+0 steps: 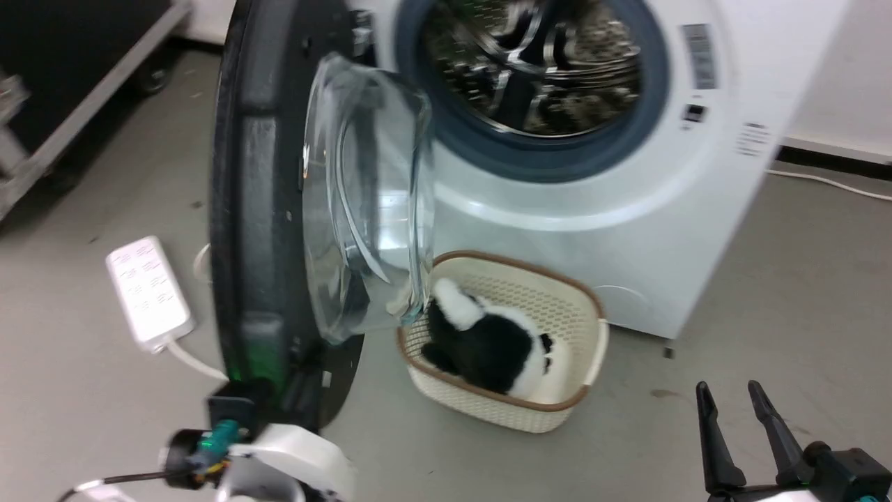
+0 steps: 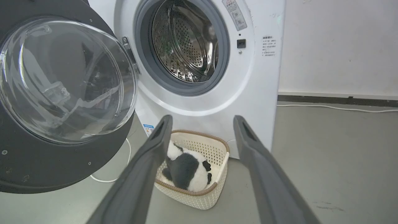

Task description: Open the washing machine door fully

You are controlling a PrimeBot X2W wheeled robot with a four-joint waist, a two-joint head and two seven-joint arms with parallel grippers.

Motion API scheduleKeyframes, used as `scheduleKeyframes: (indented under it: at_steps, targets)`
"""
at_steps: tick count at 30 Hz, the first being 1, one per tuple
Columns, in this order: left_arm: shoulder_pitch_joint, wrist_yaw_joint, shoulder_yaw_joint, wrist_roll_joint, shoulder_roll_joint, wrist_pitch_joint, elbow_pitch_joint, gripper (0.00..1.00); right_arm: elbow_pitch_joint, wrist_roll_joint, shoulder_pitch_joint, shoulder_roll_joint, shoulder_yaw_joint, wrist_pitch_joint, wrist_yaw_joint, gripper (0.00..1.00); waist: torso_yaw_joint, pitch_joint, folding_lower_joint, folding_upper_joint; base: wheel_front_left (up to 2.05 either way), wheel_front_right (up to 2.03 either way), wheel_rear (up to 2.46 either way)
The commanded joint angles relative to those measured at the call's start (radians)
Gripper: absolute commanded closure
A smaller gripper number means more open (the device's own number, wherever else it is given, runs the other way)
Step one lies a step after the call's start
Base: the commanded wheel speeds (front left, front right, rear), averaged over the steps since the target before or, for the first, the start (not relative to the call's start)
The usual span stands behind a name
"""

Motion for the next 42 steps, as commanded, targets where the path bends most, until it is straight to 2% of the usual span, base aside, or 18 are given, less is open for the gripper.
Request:
scheduleKeyframes:
  at_steps: [1,6,12,25,34,42]
  targets:
    - [-0.008,0.011,0.022,-0.008,0.017,0.0,-0.007,1.0,-0.008,-0.006,0.006,0.004,0.003,0.005,0.001,0.0,0.051,0.023,0.0,0.0,0.0,0.0,0.0]
    - [-0.054,0.014,0.092,-0.043,0.067,0.007,0.003,1.0,-0.037,-0.029,-0.011,0.004,0.008,0.032,0.001,0.0,0.095,0.077,0.0,0.0,0.0,0.0,0.0]
    - [-0.147,0.009,0.181,-0.093,0.131,0.013,0.052,1.0,-0.084,-0.065,-0.036,0.004,0.009,0.071,0.001,0.0,0.115,0.156,0.0,0.0,0.0,0.0,0.0]
    - [-0.351,-0.019,0.333,-0.204,0.234,-0.036,0.278,1.0,-0.154,-0.105,-0.055,0.002,-0.002,0.123,0.001,0.0,0.099,0.249,0.0,0.0,0.0,0.0,0.0]
    - [-0.423,-0.047,0.344,-0.211,0.263,-0.093,0.413,1.0,-0.157,-0.106,-0.059,0.001,-0.021,0.126,0.001,0.0,0.083,0.236,0.0,0.0,0.0,0.0,0.0]
    - [-0.394,-0.068,0.287,-0.159,0.247,-0.127,0.377,1.0,-0.115,-0.085,-0.061,0.003,-0.027,0.087,0.001,0.0,0.065,0.149,0.0,0.0,0.0,0.0,0.0]
